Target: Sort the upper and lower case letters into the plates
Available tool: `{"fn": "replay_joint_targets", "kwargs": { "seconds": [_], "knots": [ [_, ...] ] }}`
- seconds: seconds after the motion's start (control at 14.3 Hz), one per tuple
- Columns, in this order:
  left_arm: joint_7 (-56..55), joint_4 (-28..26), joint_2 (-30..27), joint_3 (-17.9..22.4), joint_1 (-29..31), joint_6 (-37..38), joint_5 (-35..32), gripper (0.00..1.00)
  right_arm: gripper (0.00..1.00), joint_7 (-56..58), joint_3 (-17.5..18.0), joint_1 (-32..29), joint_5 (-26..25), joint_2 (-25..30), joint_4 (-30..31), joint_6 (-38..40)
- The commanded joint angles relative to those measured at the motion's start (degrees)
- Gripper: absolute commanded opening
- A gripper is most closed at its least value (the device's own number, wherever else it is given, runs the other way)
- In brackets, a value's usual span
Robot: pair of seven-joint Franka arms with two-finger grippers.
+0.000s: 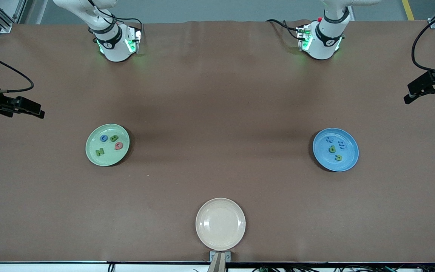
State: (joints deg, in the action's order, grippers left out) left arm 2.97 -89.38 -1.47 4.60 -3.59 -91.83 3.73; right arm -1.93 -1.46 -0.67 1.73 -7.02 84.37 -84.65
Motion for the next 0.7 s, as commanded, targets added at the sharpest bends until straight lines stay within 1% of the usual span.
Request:
{"fn": "replay_joint_targets", "kwargs": {
  "seconds": [0.0, 0.42, 0.63],
  "knots": [
    [0.19, 0.26, -0.20, -0.29, -0.01, 1.74, -1.09, 1.00, 1.00, -0.18, 0.76, -2.84, 1.00, -0.28, -1.13, 4.13],
    [-0.69, 0.00, 0.15, -0.29, -0.19, 5.43, -1.09, 1.00, 1.00, -0.09, 1.02, -1.79, 0.38, 0.51, -1.75, 4.23],
    [-0.51, -0.79, 0.24, -0.20, -0.01, 5.43, -2.23, 1.00, 1.00, 0.00, 0.93, -1.70, 0.38, 2.26, -0.18, 4.23]
  ]
}}
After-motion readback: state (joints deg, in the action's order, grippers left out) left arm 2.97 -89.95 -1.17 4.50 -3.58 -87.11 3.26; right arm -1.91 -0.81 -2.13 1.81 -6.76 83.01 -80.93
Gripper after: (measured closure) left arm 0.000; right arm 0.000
